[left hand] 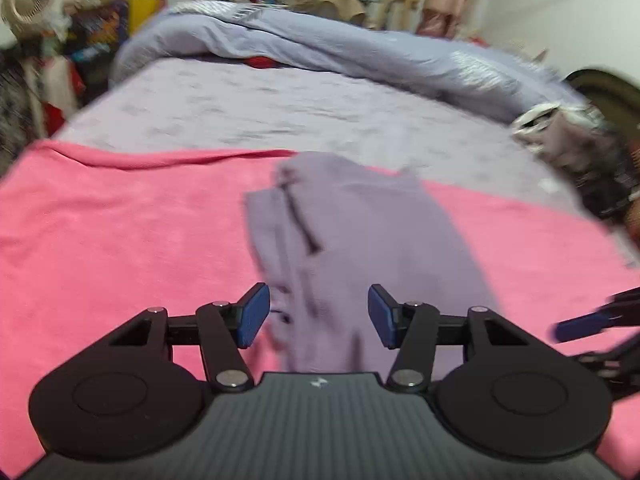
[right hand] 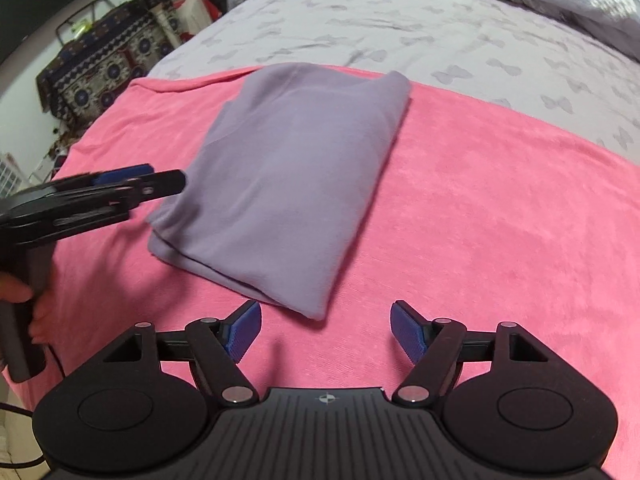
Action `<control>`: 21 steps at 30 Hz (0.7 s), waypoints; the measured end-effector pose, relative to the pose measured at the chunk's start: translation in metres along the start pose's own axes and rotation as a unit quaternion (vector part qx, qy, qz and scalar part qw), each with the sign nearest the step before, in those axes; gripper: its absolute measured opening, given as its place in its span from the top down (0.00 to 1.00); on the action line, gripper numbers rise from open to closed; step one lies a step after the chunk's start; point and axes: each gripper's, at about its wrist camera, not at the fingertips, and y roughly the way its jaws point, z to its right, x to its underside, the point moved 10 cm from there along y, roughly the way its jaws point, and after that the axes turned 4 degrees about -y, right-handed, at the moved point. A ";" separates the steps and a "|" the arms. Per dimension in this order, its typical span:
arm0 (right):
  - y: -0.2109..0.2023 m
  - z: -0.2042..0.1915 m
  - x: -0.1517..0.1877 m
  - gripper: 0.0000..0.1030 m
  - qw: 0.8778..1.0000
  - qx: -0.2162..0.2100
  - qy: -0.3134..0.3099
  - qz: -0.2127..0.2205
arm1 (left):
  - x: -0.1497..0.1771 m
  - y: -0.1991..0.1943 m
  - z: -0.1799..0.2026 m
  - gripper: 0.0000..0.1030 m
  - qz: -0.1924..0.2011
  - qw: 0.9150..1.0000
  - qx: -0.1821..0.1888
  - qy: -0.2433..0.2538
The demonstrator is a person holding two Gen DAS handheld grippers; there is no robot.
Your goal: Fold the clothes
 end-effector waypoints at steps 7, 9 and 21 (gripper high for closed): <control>0.004 -0.003 0.005 0.27 1.000 -0.006 0.000 -0.009 | -0.003 0.016 0.006 0.69 -0.006 1.000 0.029 -0.002; 0.004 -0.002 0.008 0.27 1.000 -0.007 0.000 -0.013 | -0.007 0.030 0.005 0.69 -0.013 1.000 0.020 0.000; 0.003 0.008 0.013 0.26 0.999 -0.004 0.032 -0.007 | 0.020 0.030 -0.008 0.66 -0.110 0.990 0.087 0.002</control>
